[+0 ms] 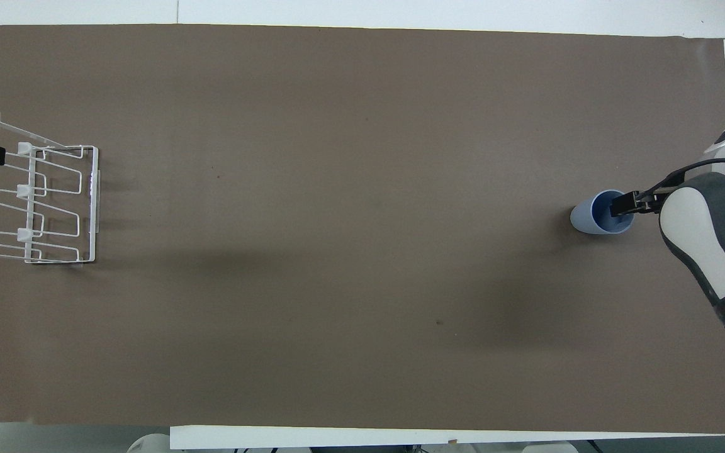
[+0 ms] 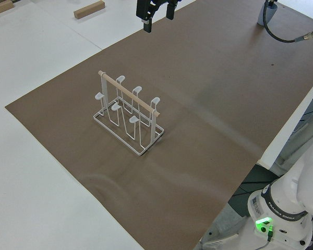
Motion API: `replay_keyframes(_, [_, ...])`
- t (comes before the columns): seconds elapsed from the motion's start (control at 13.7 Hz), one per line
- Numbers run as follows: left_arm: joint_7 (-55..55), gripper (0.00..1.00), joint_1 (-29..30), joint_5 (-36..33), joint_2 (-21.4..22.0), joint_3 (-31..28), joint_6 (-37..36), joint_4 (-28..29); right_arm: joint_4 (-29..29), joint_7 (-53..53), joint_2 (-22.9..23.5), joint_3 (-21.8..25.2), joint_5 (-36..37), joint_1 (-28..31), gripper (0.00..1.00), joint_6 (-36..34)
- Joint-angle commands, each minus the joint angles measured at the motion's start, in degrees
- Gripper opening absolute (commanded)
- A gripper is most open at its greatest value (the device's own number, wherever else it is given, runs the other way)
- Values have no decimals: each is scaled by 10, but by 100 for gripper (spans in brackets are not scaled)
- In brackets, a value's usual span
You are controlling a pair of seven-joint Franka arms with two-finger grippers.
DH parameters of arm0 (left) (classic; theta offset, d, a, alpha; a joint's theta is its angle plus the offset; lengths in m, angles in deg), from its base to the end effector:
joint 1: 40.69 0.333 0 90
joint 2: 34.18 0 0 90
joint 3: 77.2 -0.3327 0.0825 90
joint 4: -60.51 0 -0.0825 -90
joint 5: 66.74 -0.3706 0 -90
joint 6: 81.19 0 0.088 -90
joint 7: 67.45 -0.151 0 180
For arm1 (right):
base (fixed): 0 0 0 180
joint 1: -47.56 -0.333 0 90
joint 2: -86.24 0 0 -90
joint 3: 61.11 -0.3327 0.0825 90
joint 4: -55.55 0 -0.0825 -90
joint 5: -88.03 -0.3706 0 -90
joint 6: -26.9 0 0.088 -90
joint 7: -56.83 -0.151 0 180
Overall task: Hang cup on cup holder
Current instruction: 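Reach the right gripper down to the light blue cup, then grasp the blue cup rim and lift it toward the rack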
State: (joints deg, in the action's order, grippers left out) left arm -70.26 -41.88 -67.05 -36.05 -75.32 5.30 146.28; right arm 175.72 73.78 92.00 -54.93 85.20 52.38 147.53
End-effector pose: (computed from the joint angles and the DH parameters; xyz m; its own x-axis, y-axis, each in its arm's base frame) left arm 0.5444 -0.0280 0.6078 0.9946 -0.1021 -0.0202 -0.1022 -0.9948 -0.0033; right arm 0.5287 -0.0980 0.3469 0.9937 0.0786 -0.0795 0.0744 -0.9957 -0.0548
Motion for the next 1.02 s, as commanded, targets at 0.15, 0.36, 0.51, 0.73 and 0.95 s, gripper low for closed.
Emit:
replay_keyframes(0.15, [5,100,0,1,16,0,-4,19,16,33,12,-3,-9,1,9,25])
replay_keyframes(0.36, [6,100,0,1,22,0,-2,27,15,36,12,-3,-9,1,0,22])
replay_keyframes(0.51, [24,100,0,2,23,0,-2,28,-2,66,13,-6,-12,2,0,-9])
replay_keyframes(0.73, [34,100,0,2,33,0,10,51,-90,130,10,-9,-145,-12,0,-130])
replay_keyframes(0.95, [40,100,0,2,41,0,32,70,-121,130,10,-12,-337,-21,0,-218])
